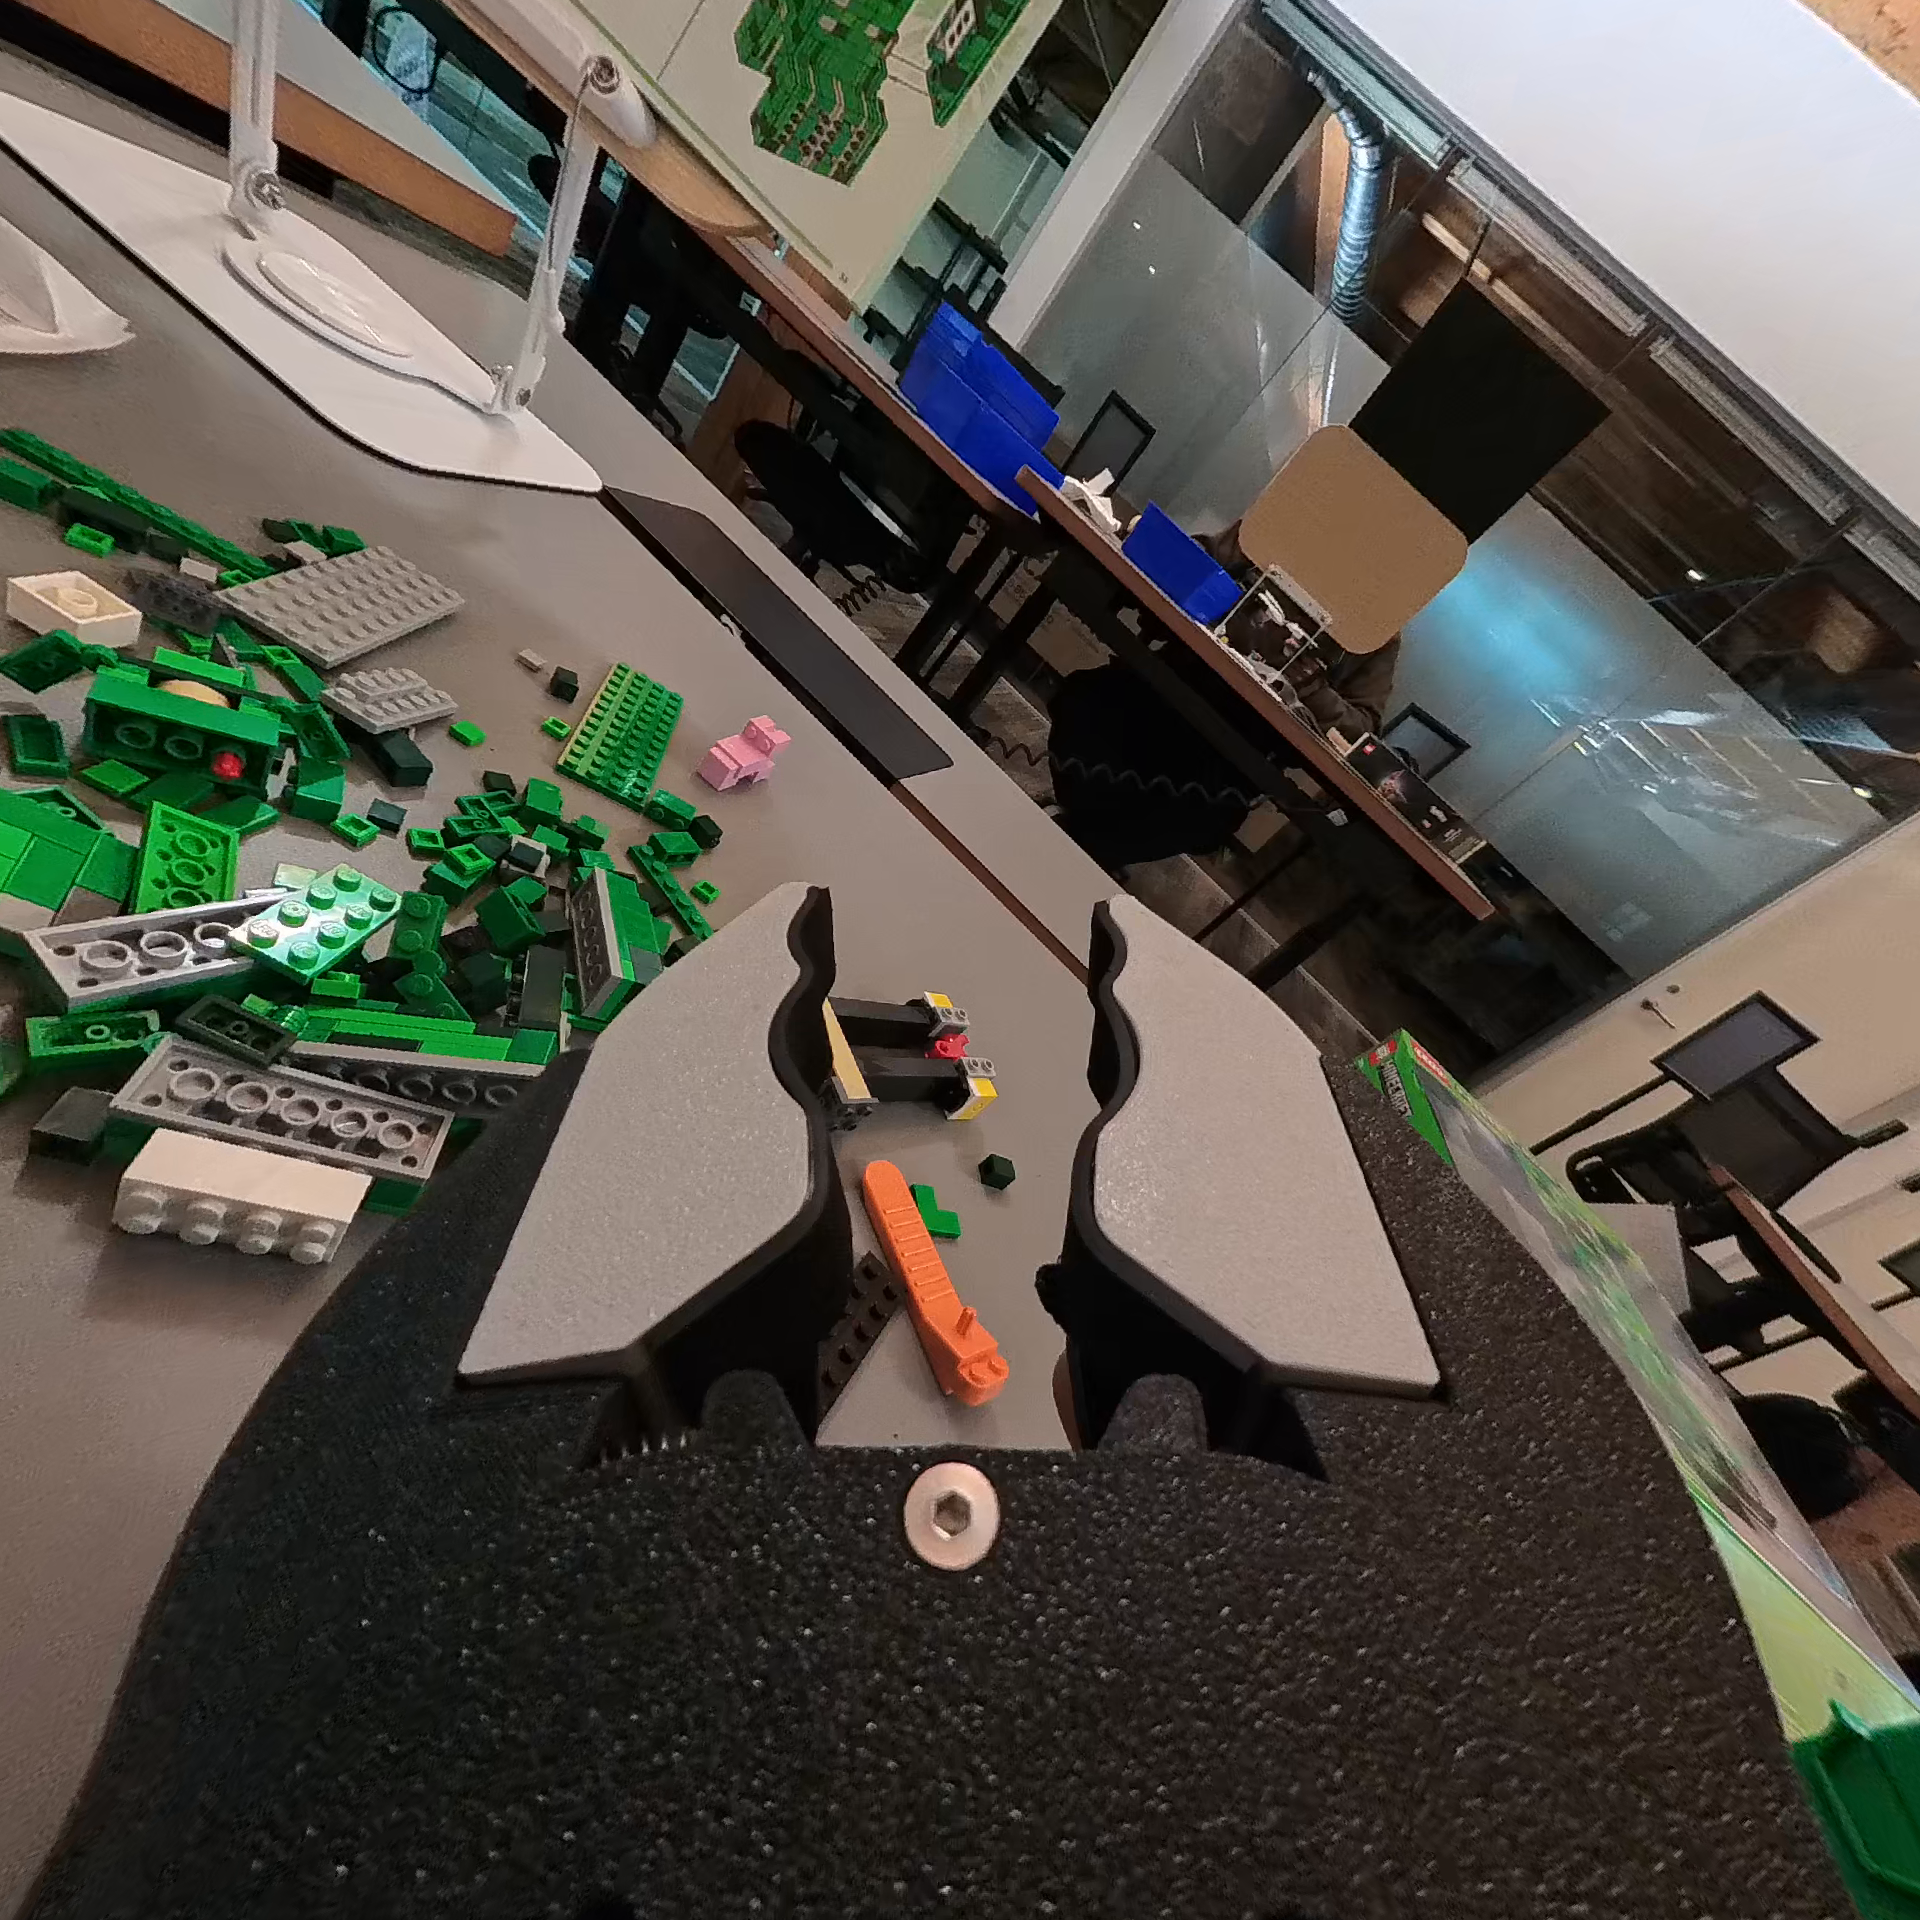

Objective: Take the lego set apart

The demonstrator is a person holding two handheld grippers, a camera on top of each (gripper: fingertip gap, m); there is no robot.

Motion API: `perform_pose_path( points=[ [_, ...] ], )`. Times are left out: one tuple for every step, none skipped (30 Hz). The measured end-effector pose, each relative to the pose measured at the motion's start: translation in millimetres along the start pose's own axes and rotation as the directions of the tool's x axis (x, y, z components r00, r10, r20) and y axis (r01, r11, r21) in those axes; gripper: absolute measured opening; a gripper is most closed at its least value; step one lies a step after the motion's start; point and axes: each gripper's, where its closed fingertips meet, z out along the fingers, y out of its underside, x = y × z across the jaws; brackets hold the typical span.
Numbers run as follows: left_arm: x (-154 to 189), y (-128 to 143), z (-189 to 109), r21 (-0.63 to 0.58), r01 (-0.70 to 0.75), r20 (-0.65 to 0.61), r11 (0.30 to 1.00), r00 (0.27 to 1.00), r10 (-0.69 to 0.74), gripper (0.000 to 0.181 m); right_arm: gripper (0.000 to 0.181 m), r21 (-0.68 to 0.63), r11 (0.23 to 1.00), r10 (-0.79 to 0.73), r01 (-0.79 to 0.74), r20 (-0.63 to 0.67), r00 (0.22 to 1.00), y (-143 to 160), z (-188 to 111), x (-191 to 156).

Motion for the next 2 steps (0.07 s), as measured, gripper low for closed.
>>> perform_pose_path(
  points=[
    [-0.3,-0.2,0.0,0.000,0.001,0.000,1.000,1.000,-0.001,0.000,0.046,-0.001,1.000,-0.002,0.002,0.000,1.000,0.1,0.1,-0.2],
    [-0.5,-0.3,0.2,-0.001,0.002,0.000,1.000,1.000,-0.002,0.000,0.046,-0.002,1.000,-0.005,0.005,0.000,1.000,0.2,0.1,-0.4]
  ],
)
